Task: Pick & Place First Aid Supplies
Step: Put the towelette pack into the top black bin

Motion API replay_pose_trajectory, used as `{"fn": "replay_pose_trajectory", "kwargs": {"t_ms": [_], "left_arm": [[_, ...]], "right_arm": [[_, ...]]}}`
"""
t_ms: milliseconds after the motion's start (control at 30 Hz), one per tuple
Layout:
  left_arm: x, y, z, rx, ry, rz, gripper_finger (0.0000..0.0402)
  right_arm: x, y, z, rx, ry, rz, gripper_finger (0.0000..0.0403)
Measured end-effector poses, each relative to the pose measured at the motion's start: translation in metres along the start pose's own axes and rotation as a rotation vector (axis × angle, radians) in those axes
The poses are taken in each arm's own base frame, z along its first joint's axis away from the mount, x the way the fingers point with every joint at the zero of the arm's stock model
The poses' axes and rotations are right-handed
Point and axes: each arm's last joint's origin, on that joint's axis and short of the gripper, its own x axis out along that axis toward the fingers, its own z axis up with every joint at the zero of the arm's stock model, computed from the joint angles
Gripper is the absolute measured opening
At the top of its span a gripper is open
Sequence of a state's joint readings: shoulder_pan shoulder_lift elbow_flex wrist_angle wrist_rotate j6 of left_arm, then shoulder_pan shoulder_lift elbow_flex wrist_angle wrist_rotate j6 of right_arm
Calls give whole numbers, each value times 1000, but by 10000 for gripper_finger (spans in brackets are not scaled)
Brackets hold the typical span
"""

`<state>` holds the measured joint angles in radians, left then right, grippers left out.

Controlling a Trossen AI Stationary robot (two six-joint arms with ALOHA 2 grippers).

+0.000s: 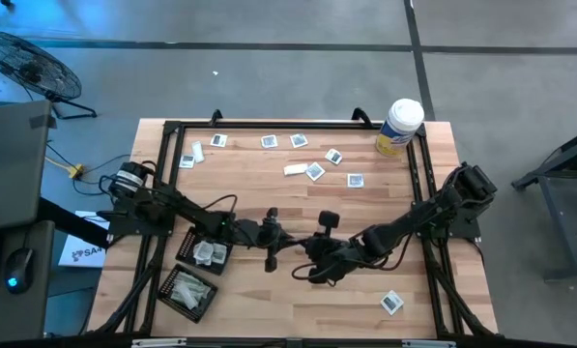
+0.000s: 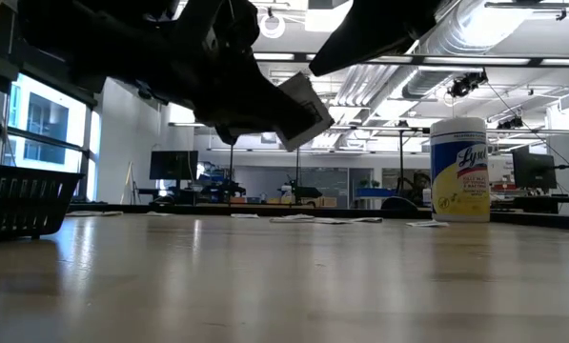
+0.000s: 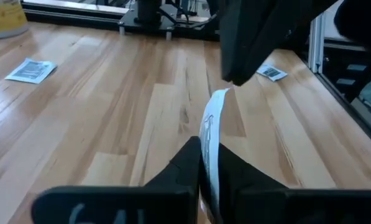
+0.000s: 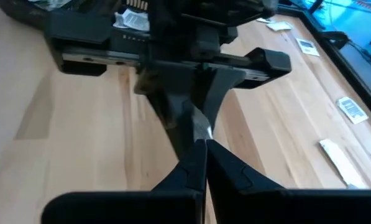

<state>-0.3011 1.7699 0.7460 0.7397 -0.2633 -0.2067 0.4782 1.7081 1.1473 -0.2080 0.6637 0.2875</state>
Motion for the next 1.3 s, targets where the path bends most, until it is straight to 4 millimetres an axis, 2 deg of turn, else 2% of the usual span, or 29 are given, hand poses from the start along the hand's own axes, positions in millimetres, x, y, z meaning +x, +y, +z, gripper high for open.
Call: {"fn": "replay_pose_trajectory", "kwargs": {"t_ms": [167,300,500,633,767,867,1000,1167,1300], "left_arm": [[-6,0,-1,25,75,30,5],[-30,-9,5,85,211,45,4],[-100,-34,31,109,445,112,3],[-148,-49,38,68,610,156,2],[-182,-53,23,27,771,290,2],[-192,-53,4,15,851,388,2],[-192,-54,-17,36,898,419,8],[-187,-53,-33,57,948,463,30],[-186,-51,-38,25,938,506,67]], "right_arm": [[0,1,0,-14,6,26,10],[-8,2,4,-8,6,111,38],[-16,3,3,27,33,138,88],[-17,3,0,43,52,132,102],[-17,4,0,44,62,160,101],[-18,5,-2,15,78,180,97],[-22,7,-13,-54,187,233,100],[-32,10,-32,82,436,315,109],[-43,16,-43,135,520,273,110]]}}
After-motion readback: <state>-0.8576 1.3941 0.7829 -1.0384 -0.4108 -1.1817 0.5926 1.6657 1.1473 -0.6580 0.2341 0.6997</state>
